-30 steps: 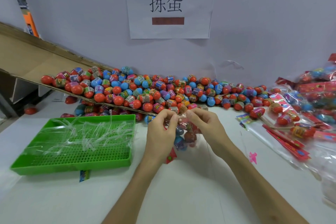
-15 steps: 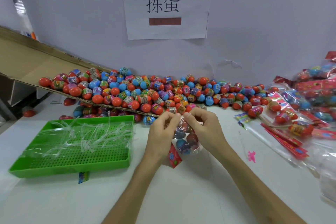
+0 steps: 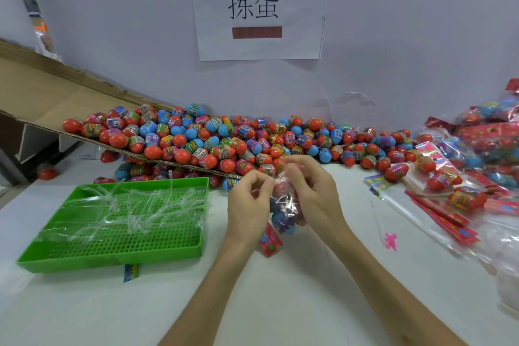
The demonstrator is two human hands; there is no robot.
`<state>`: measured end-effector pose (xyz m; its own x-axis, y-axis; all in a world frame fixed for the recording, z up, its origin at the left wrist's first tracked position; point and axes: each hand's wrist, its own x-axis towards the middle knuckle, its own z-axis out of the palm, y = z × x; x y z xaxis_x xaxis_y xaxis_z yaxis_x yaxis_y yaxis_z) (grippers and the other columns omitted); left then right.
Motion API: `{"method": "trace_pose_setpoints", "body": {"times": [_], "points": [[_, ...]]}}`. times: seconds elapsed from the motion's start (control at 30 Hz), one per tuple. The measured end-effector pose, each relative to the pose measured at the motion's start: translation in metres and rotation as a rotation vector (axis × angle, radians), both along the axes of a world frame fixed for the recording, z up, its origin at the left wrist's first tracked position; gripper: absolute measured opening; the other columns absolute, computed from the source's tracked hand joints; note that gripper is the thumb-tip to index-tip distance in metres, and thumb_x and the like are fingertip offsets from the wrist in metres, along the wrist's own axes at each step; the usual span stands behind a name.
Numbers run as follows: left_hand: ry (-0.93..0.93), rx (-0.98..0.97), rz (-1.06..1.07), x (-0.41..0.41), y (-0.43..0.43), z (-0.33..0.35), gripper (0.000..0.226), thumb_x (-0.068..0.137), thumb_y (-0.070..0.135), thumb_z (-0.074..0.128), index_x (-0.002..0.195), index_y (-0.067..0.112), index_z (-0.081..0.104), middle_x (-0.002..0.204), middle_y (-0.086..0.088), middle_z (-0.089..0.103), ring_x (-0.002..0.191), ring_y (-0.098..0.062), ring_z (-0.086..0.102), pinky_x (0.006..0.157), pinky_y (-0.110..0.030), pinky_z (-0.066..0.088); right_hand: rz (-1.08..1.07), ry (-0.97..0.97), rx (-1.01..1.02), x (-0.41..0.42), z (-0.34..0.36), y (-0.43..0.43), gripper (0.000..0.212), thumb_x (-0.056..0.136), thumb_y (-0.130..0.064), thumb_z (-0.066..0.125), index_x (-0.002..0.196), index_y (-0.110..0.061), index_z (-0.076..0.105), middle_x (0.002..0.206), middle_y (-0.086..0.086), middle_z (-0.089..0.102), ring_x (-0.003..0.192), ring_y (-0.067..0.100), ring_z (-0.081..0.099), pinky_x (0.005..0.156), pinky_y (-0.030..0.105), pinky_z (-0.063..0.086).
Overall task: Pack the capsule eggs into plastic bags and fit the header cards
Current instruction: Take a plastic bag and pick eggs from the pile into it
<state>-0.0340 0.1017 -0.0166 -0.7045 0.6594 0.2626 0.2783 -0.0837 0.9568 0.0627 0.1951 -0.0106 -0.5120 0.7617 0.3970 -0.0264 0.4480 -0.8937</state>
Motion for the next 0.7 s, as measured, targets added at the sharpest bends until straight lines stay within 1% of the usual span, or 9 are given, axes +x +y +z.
{"method": "trace_pose_setpoints", "body": {"times": [0.1,0.17,0.3,0.37,0.43,0.5,0.57,0.63,0.7], "points": [[-0.116,0.059,0.144,-0.008,-0.001,0.0,0.018,0.104,0.014,0.059,0.087,0.012,0.066,0.075,0.005,0.066,0.063,0.005,0.061,0.056,-0.011,0.047,0.191,-0.062,-0.259,0.009,0.0,0.01,0.037,0.097,-0.055,0.047,0.106,-0.023,0.064,0.095,-0.008,0.07,0.083,0.015,0.072,0.057,0.03,0.058],[-0.151,0.061,0.245,-0.017,-0.003,-0.003,0.02,0.105,0.021,0.058,0.087,0.017,0.065,0.076,0.005,0.066,0.064,0.002,0.06,0.058,-0.017,0.048,0.298,-0.18,-0.264,0.012,-0.002,0.012,0.037,0.091,-0.056,0.057,0.102,-0.021,0.064,0.095,-0.005,0.073,0.078,0.021,0.074,0.052,0.03,0.057],[-0.232,0.065,0.283,-0.018,-0.001,-0.006,0.021,0.106,0.026,0.056,0.089,0.019,0.065,0.083,0.0,0.069,0.073,-0.011,0.064,0.065,-0.03,0.053,0.226,-0.216,-0.157,0.006,-0.005,0.008,0.037,0.087,-0.06,0.066,0.093,-0.024,0.069,0.089,-0.008,0.076,0.075,0.018,0.074,0.059,0.03,0.06],[-0.313,0.075,0.279,-0.017,0.001,-0.006,0.02,0.107,0.028,0.054,0.093,0.018,0.065,0.083,0.002,0.072,0.074,-0.009,0.068,0.062,-0.026,0.054,0.164,-0.196,-0.144,0.003,-0.004,0.008,0.042,0.084,-0.061,0.06,0.094,-0.021,0.07,0.088,-0.008,0.076,0.077,0.014,0.074,0.064,0.033,0.063],[-0.314,0.066,0.266,-0.017,0.001,-0.006,0.021,0.107,0.029,0.054,0.093,0.018,0.065,0.078,0.009,0.072,0.07,-0.004,0.067,0.06,-0.02,0.052,0.115,-0.176,-0.128,0.003,-0.004,0.008,0.045,0.086,-0.059,0.057,0.097,-0.017,0.07,0.09,-0.009,0.076,0.081,0.011,0.074,0.068,0.035,0.064],[-0.264,0.049,0.227,-0.015,-0.001,-0.004,0.022,0.107,0.027,0.054,0.091,0.017,0.064,0.076,0.006,0.07,0.071,-0.007,0.065,0.062,-0.022,0.051,0.054,-0.131,-0.125,0.004,-0.006,0.009,0.036,0.096,-0.051,0.055,0.097,-0.019,0.071,0.088,-0.011,0.075,0.085,0.01,0.073,0.072,0.035,0.064],[-0.217,0.033,0.169,-0.012,-0.001,-0.001,0.021,0.107,0.025,0.054,0.091,0.014,0.064,0.083,-0.005,0.071,0.076,-0.016,0.066,0.066,-0.025,0.054,-0.009,-0.085,-0.138,0.006,-0.006,0.011,0.03,0.101,-0.048,0.05,0.098,-0.027,0.071,0.089,-0.013,0.072,0.088,0.007,0.07,0.075,0.029,0.061],[-0.192,0.036,0.119,-0.008,-0.001,0.0,0.021,0.107,0.023,0.055,0.093,0.01,0.063,0.089,-0.014,0.071,0.082,-0.027,0.069,0.072,-0.035,0.058,0.007,-0.052,-0.212,0.009,-0.001,0.012,0.031,0.097,-0.058,0.043,0.102,-0.037,0.066,0.095,-0.014,0.07,0.091,0.002,0.069,0.072,0.017,0.056],[-0.161,0.041,0.11,-0.005,0.0,0.0,0.021,0.106,0.022,0.057,0.092,0.008,0.062,0.087,-0.016,0.072,0.081,-0.032,0.069,0.072,-0.04,0.058,0.094,-0.078,-0.281,0.011,0.002,0.012,0.035,0.089,-0.068,0.04,0.107,-0.045,0.058,0.105,-0.017,0.066,0.094,-0.002,0.067,0.075,0.014,0.056]]}}
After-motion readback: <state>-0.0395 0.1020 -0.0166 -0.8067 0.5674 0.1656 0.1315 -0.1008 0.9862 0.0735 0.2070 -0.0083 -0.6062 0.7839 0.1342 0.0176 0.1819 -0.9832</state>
